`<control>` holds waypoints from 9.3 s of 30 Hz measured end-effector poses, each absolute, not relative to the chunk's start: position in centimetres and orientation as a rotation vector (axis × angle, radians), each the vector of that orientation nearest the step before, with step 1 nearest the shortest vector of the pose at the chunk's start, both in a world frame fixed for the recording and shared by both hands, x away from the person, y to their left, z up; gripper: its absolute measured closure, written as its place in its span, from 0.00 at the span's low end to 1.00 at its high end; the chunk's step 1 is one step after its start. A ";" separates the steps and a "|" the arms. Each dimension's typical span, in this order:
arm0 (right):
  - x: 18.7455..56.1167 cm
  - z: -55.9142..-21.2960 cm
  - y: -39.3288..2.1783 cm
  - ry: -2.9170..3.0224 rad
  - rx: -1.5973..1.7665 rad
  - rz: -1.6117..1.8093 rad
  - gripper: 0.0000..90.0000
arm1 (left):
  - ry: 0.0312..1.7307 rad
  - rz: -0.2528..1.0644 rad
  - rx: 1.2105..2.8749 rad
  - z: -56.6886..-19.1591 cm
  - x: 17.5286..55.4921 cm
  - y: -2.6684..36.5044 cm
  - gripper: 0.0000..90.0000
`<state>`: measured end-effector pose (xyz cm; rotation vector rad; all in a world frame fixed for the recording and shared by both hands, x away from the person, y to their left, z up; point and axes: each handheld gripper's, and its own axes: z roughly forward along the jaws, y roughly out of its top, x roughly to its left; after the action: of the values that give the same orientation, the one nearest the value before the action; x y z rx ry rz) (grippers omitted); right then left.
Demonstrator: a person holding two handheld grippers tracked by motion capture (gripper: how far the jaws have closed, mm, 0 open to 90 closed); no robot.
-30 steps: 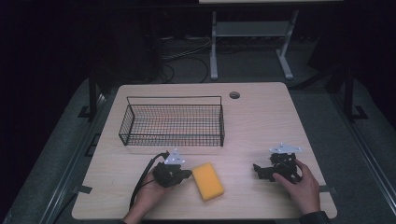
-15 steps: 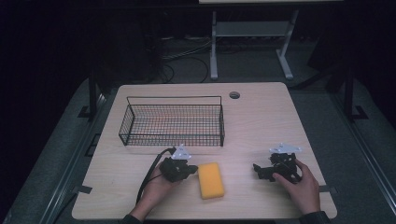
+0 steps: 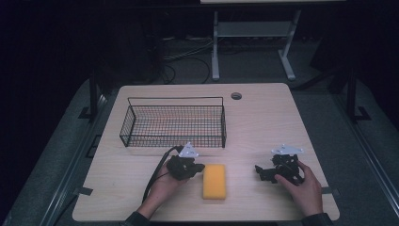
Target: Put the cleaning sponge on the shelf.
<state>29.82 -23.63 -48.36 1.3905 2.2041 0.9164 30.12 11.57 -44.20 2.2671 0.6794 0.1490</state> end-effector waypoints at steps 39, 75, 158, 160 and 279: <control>29.8 -48.4 -23.6 2.205 1.391 0.917 0.00 | 0.666 0.051 2.278 -43.7 26.1 11.7 1.00; 29.8 -48.4 -23.6 2.204 1.392 0.916 0.00 | 0.791 0.126 2.267 -42.8 28.2 14.5 0.88; 29.8 -48.4 -23.6 2.205 1.393 0.917 0.00 | 0.665 0.138 2.672 -44.4 30.0 6.8 0.24; 29.8 -48.4 -23.6 2.205 1.393 0.917 0.00 | 0.667 0.140 2.672 -44.4 30.0 6.9 0.24; 29.8 -48.4 -23.6 2.204 1.394 0.918 0.00 | 0.901 0.339 2.473 -33.8 41.2 16.0 0.25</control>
<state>29.81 -23.62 -48.35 1.3938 2.2042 0.9181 41.18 15.98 -33.80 2.4732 0.9006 0.3395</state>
